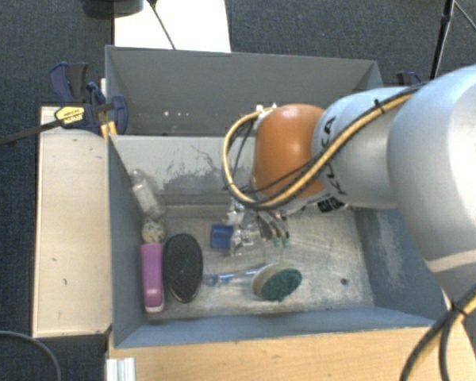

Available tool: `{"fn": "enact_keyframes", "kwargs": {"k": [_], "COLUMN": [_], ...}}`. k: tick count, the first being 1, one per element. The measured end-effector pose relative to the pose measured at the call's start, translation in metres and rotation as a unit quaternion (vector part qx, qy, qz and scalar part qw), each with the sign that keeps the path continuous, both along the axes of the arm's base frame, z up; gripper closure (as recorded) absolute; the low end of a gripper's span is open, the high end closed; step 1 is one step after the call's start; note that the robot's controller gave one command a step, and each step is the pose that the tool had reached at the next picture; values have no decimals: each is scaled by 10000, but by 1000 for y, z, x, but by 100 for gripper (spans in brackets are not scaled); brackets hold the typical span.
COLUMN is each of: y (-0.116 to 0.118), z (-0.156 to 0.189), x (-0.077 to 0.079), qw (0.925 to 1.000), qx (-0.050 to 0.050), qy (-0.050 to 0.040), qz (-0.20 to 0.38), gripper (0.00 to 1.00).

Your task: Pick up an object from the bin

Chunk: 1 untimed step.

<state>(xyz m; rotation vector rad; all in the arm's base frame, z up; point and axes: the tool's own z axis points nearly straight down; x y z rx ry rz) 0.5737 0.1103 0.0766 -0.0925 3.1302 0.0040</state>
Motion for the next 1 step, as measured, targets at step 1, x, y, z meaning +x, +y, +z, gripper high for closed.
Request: {"fn": "enact_keyframes", "kwargs": {"k": [1], "y": [6], "z": [146], "x": [-6], "qw": [10000], "qx": [-2], "qy": [-5], "qz": [69], "gripper": [100]}}
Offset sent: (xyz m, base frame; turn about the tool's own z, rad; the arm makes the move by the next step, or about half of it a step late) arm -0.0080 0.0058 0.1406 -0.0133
